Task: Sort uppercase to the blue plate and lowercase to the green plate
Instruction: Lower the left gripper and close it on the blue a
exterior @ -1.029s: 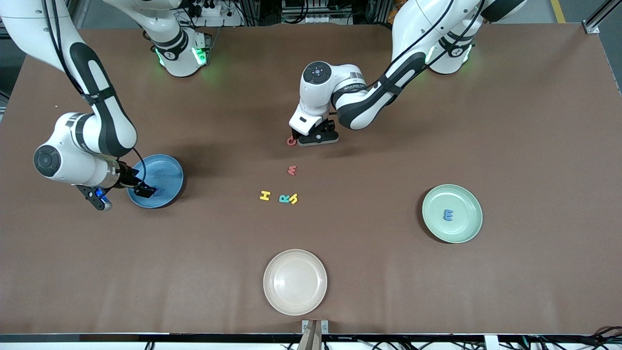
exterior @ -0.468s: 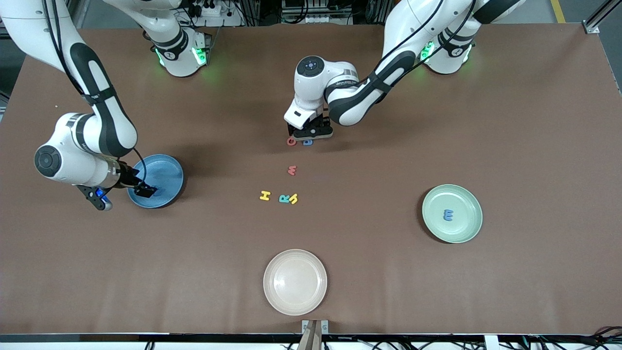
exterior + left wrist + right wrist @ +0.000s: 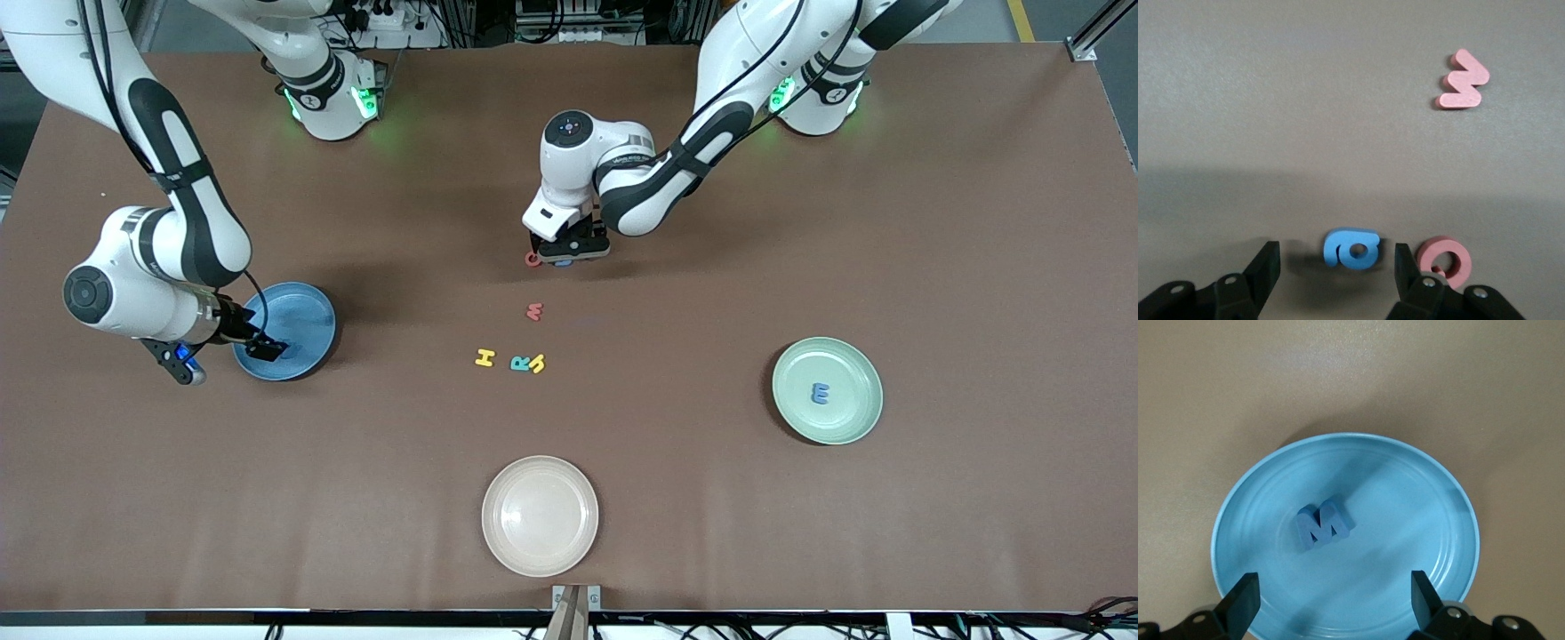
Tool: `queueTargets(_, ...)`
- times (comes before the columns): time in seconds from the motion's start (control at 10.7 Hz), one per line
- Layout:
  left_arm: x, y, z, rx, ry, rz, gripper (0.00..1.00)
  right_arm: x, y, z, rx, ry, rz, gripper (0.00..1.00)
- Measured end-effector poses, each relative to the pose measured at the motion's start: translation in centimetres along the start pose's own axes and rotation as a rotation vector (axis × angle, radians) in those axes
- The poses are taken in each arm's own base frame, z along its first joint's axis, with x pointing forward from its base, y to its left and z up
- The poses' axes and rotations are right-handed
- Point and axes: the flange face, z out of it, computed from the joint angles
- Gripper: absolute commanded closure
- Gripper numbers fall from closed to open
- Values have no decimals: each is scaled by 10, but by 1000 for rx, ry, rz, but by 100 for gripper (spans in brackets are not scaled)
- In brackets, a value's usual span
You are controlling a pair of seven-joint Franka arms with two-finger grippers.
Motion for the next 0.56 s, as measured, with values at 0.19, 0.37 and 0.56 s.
queueTargets(0.19,-4,2,0,-2,1,2,27,0,0,0,0,0,0,0)
queueTargets(0.37,-5,2,3,3,8,10,29,0,0,0,0,0,0,0)
queueTargets(0.56,-1,0,7,8,13,9,30,0,0,0,0,0,0,0)
